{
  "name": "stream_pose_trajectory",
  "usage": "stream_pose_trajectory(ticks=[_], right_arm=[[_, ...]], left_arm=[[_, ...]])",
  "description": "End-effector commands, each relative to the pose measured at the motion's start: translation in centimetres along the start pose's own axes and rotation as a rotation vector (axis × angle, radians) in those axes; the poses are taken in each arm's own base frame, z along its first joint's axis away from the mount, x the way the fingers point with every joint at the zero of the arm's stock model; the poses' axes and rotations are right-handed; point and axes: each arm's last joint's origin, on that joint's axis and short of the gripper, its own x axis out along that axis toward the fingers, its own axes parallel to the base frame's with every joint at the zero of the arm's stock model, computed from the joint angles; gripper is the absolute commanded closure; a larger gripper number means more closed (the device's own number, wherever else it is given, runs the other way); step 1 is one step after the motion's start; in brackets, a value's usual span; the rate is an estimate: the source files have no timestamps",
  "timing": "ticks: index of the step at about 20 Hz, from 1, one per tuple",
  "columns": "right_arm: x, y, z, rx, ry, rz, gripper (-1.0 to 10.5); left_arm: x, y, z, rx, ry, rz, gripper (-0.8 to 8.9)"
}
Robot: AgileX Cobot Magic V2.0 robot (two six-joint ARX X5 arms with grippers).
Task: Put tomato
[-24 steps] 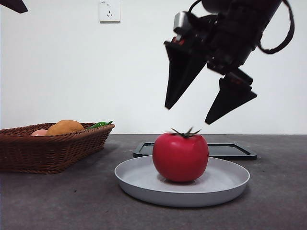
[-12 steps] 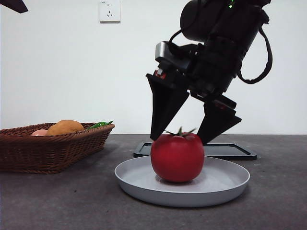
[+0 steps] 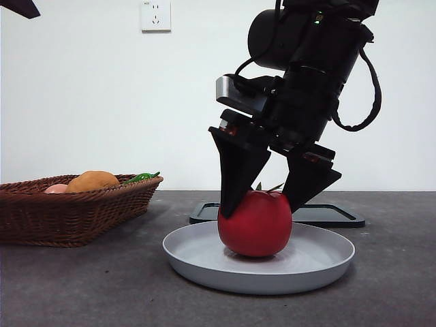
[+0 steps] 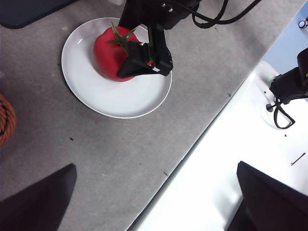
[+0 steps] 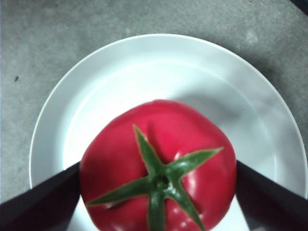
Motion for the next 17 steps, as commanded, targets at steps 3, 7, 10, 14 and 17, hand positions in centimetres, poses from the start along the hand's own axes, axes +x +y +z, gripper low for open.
stream_pose_trajectory(ticks=[3,7,10,14,17], right_arm=[[0.3,0.3,0.5,-0.015,-0.004,0.008,6.5],[-0.2,0.4,0.6,-0.016,-0.009,0.01,6.9],[-2.8,1.1,1.8,-0.035,-0.063,0.008,6.9],[-7.2,1.3,4.7,-0.06,-0.188,-0.083,6.9],[-9.2,0.3,6.4,-0.052,-0.294,-0.137,6.9]], left_arm=[[-0.2,-0.2,0.5,0.021,-0.018,-0.003,2.83],[-0.2,-0.2,0.5,0.022,-0.018,-0.003,2.83],[-0.2,-0.2,0.5,0.022,-0.018,-0.003,2.83],[-0.2,-0.2,0.5,0.021,-0.018,-0.003,2.83],[-0.2,-0.2,0.5,0.021,-0.017,-0.003,2.83]])
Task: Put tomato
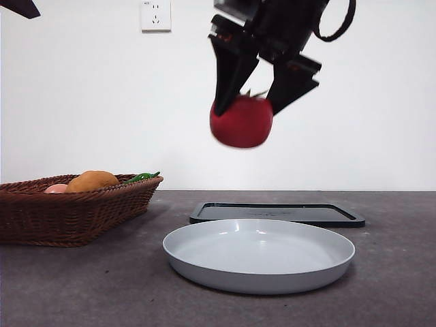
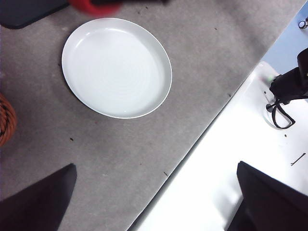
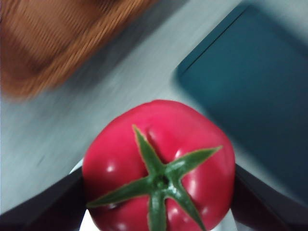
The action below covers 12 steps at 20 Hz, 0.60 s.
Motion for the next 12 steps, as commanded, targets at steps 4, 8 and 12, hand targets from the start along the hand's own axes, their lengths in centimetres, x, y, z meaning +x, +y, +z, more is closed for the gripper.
stream_pose_trajectory(ticks=[4,8,12], right_arm=[[0.6,-4.3,1.6,0.054,-0.111,-0.071,6.9],[4.7,-8.5,0.7,0.125,-0.069,-0.12,6.9],[9.1,-10.7,-0.4,0.147,-0.022,-0.131,6.9]], left_arm=[[-0.2,-0.2,0.5,0.021,-0.017,-0.003,2.83],[-0.2,-0.2,0.4,0.02,-0.015,-0.003,2.83],[-0.2,-0.2,0.4,0.02,-0.015,-0.003,2.83]])
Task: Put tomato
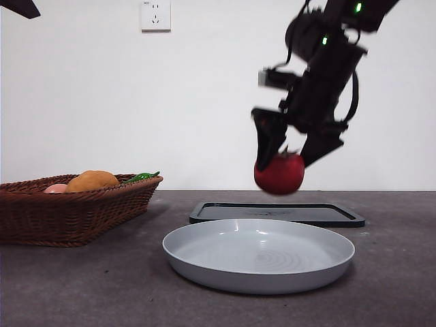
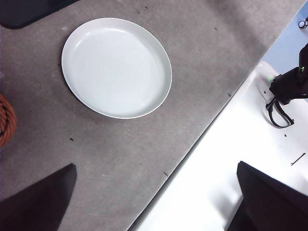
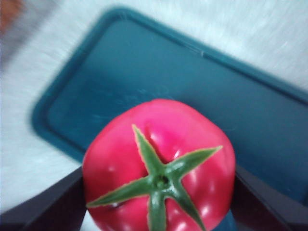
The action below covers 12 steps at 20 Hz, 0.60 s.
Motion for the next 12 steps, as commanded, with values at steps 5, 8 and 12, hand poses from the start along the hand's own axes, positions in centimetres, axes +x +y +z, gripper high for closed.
stream_pose_trajectory(ticks=[5,8,12], right_arm=[[4.1,-0.7,1.5,-0.026,0.015,-0.003,6.9],[5.0,-0.8,1.5,-0.024,0.035,-0.006,6.9],[5.1,-1.0,1.3,-0.017,0.062,-0.007,6.7]], left_arm=[[-0.2,-0.2,0.4,0.019,-0.014,-0.003,2.83],[-0.2,-0.2,0.4,0.018,-0.012,-0.003,2.83],[-0.2,-0.2,0.4,0.018,-0.012,-0.003,2.83]])
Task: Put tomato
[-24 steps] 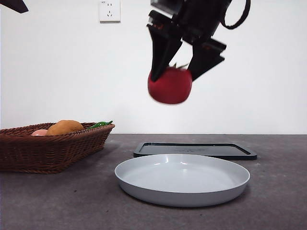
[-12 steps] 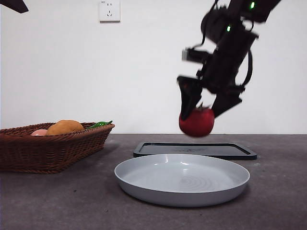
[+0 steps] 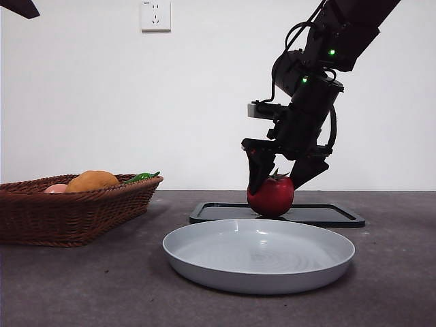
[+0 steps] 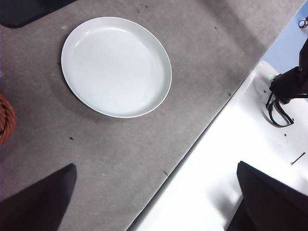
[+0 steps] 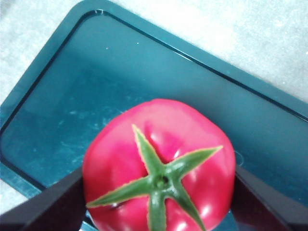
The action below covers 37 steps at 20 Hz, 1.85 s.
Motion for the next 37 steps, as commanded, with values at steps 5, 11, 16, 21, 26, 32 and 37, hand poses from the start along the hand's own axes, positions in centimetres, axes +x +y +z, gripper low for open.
stream_pose_trajectory(ticks=[5,11,16,21,26,32,37], right_arm=[[0.6,0.3,-0.2,-0.004,0.038,0.009,4.5],[-5.0,1.0,1.4,-0.007,-0.005,0.008,4.3],[-17.1,2.7,1.7,-0.002,-0.115,0.058,4.3],[-27.0,4.4,-1.8,-0.032,-0.133,0.073,4.3],[-31.0,5.3,-6.4,-0.044,-0.142,0.132,4.3],[-31.8,6.9,-13.7,-0.043,-0.08,0.313,4.3],[-32.1,7.1,-17.4,-0.04,-0.05,0.345,4.3]], left_arm=[[-0.2,-0.2,0.4,0.018,-0.012,-0.003,2.83],[-0.2,-0.2,0.4,0.017,-0.01,-0.003,2.83],[-0.2,-0.2,0.4,0.017,-0.011,-0.003,2.83],[-0.2,-0.2,0.4,0.019,-0.014,-0.003,2.83],[-0.2,-0.2,0.4,0.019,-0.013,-0.003,2.83],[-0.2,-0.2,0.4,0.019,-0.013,-0.003,2.83],[-0.2,-0.2,0.4,0.019,-0.013,-0.003,2.83]])
